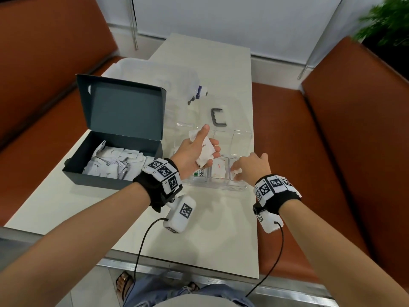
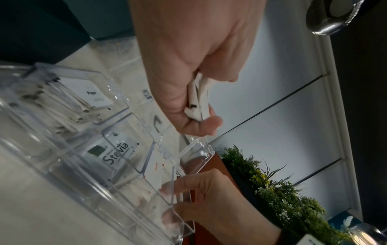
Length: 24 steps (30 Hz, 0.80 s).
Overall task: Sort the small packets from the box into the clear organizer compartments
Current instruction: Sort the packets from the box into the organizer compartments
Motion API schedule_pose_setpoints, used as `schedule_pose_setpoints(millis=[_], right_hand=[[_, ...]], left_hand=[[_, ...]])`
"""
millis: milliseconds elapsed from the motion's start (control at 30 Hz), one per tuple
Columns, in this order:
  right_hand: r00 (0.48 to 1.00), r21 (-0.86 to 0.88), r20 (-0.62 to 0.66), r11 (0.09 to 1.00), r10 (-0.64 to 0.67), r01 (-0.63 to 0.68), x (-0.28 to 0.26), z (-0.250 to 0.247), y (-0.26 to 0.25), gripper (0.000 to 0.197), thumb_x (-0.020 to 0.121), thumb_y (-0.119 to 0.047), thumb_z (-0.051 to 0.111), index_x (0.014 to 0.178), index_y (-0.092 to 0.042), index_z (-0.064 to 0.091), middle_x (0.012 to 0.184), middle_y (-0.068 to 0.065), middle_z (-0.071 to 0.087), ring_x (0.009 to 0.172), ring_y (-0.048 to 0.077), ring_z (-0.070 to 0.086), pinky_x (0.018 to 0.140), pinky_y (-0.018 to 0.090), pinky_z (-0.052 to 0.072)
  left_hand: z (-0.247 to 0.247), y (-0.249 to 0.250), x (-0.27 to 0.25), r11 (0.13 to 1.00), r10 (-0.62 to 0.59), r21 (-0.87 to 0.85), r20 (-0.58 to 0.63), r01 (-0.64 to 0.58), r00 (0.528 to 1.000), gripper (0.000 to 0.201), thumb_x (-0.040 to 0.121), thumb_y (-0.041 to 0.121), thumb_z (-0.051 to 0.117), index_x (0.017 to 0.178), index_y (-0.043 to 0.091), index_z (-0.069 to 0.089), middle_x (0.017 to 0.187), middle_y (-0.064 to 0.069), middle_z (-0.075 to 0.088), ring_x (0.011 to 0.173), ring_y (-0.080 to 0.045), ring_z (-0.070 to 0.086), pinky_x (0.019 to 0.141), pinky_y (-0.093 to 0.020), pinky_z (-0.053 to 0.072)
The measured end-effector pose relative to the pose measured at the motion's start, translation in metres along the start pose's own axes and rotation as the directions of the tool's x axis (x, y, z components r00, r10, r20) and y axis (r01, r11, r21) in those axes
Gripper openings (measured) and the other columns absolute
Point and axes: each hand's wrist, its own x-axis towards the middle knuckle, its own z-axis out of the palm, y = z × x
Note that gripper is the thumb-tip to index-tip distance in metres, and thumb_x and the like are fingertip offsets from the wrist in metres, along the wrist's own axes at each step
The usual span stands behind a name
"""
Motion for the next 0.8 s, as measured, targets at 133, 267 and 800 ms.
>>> schedule_pose_setpoints(millis=[133,267,800], right_hand=[[0.999,0.056,0.026,0.998,0.038,-0.039,-0.001,0.002,0.001,0.028,0.085,-0.044,0.065,0.113,-0.044,0.062,0.110,-0.016,0.064,0.107,0.017,0.046,0.087,0.042,0.025],[1.000,0.053,0.021,0.998,0.018,-0.019,-0.006,-0.005,0.001,0.024,0.088,-0.042,0.062,0.112,-0.042,0.063,0.112,-0.015,0.063,0.108,0.017,0.045,0.085,0.041,0.025],[0.952,0.977,-0.066,0.211,0.298,0.002,-0.009,-0.064,-0.096,0.018,0.083,-0.021,0.073,0.093,-0.009,0.066,0.084,0.009,0.073,0.068,0.013,0.068,0.056,0.021,0.051]], left_hand=[[-0.003,0.009,-0.004,0.993,-0.080,-0.086,0.041,0.083,0.996,0.070,0.090,0.068,0.039,0.111,0.005,0.061,0.090,-0.015,0.070,0.074,-0.025,0.067,0.049,-0.026,0.051],[-0.009,0.016,-0.009,0.973,-0.139,-0.167,0.111,0.156,0.984,0.061,0.095,0.062,0.039,0.120,0.008,0.053,0.108,-0.021,0.067,0.079,-0.029,0.067,0.056,-0.030,0.054],[-0.054,0.031,-0.002,0.997,0.080,-0.019,0.099,-0.078,0.992,0.023,0.097,0.009,0.057,0.120,0.006,0.060,0.114,-0.018,0.067,0.098,-0.031,0.069,0.073,-0.042,0.061]])
